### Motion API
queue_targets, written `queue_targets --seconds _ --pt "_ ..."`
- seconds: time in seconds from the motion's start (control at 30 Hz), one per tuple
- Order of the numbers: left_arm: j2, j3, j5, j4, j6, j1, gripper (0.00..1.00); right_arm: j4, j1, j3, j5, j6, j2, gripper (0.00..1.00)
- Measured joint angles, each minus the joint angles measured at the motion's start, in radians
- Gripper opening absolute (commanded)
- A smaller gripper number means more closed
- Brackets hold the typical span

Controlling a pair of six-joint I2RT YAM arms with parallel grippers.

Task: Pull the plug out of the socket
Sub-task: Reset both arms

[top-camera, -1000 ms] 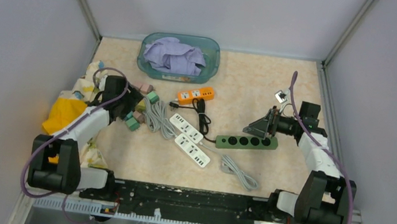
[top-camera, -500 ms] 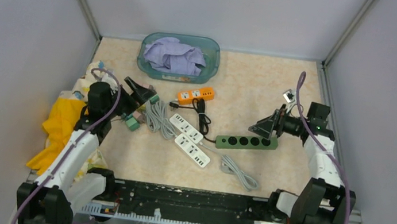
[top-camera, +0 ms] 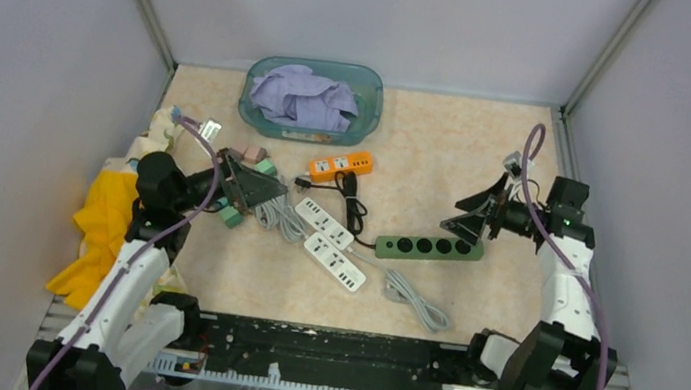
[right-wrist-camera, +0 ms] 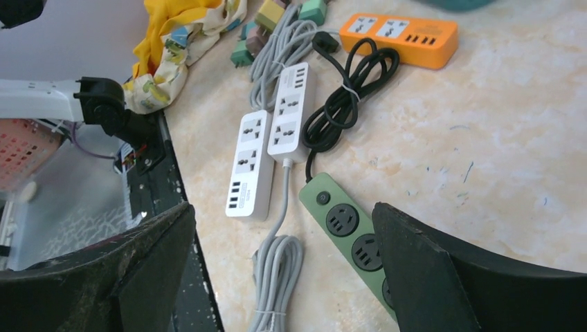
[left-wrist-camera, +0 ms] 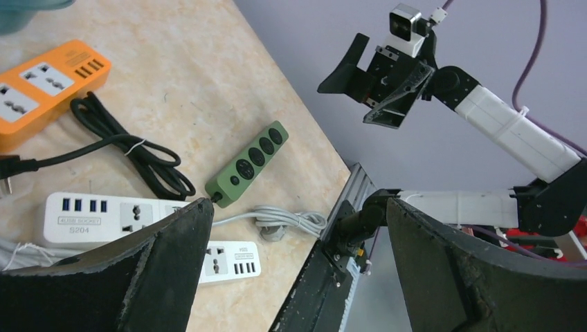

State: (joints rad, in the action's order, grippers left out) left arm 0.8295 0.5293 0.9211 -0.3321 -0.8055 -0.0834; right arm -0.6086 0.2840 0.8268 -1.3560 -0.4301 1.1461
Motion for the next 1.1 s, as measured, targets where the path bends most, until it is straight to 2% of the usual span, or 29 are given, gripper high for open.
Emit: queue_targets --seconds 0.2,0.37,0.5,0.67,0.83,1.1 --pt "-0.053 0.043 0.041 0.058 0.048 0.0 1.0 -0.106 0.003 0.04 -0.009 -0.138 -0.026 0.99" --pt "-0.067 0.127 0.029 0.161 0.105 0.0 1.0 -0.176 0.003 0.16 0.063 -0.173 -0.066 0.99" --pt "-0.067 0.257 -0.018 0.291 0.168 0.0 1.0 -0.148 0.003 0.29 0.189 -0.066 -0.142 0.99" --pt "-0.067 0.435 -0.101 0.426 0.247 0.0 1.0 -0.071 0.003 0.368 0.323 0.113 -0.291 0.99" --pt "-0.06 0.552 -0.134 0.488 0.283 0.0 1.0 -0.065 0.005 0.525 0.339 0.22 -0.335 0.99" --pt "-0.035 0.641 -0.132 0.526 0.288 0.0 1.0 -0.062 0.006 0.611 0.419 0.432 -0.38 0.99"
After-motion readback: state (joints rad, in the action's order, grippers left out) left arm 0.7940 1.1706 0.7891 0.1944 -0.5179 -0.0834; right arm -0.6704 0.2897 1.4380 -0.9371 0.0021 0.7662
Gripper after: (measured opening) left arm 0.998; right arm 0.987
